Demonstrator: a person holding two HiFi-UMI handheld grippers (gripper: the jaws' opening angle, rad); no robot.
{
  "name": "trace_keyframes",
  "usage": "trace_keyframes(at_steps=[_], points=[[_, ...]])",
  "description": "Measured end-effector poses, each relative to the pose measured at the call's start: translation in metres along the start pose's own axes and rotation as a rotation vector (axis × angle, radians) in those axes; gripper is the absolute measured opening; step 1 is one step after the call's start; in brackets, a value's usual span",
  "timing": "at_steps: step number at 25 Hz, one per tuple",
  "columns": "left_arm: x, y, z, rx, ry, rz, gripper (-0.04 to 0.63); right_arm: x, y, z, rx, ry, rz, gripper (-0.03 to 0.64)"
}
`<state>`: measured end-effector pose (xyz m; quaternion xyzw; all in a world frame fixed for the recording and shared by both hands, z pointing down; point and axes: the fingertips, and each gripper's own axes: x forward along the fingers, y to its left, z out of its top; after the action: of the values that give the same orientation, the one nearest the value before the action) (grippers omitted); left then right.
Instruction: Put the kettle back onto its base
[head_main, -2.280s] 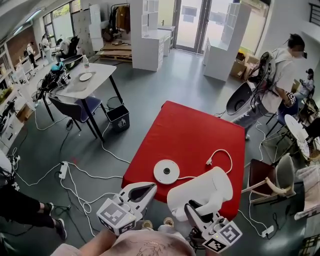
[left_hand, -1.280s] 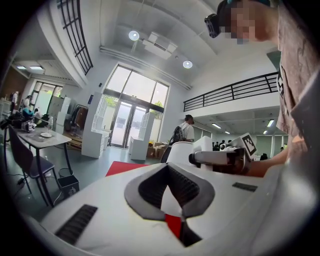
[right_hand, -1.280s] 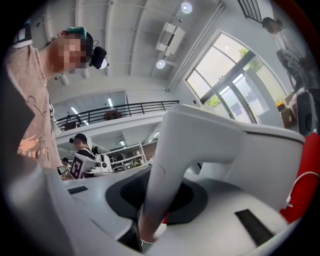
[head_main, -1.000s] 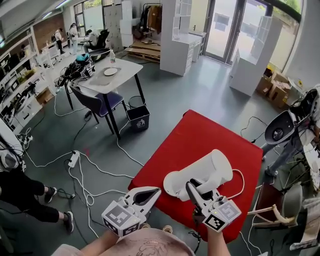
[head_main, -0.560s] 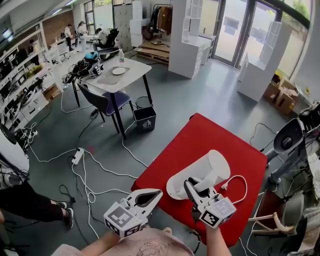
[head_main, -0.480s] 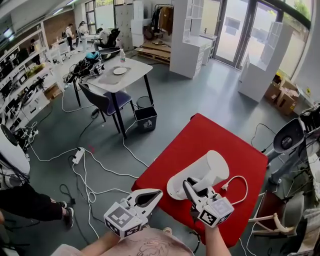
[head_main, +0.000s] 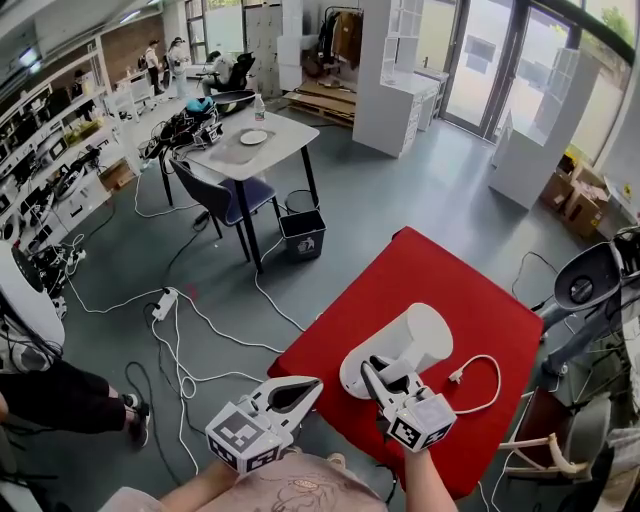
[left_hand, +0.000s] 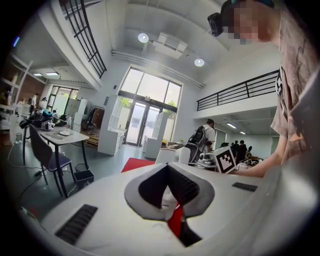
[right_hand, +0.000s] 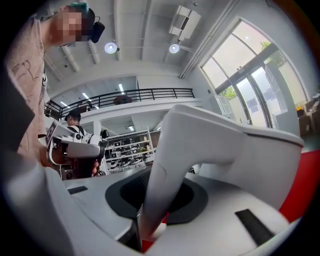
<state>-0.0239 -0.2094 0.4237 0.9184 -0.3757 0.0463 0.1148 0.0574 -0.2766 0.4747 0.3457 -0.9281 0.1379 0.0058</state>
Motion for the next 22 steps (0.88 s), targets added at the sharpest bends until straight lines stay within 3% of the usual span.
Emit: trace_keyframes(at_steps=[22], points=[[-0.008,0.001,-0.012,-0.025,0.008,0.009,-0.009,0.014,0.032,-0.040,-0.225,0.108,0.036,0.110]])
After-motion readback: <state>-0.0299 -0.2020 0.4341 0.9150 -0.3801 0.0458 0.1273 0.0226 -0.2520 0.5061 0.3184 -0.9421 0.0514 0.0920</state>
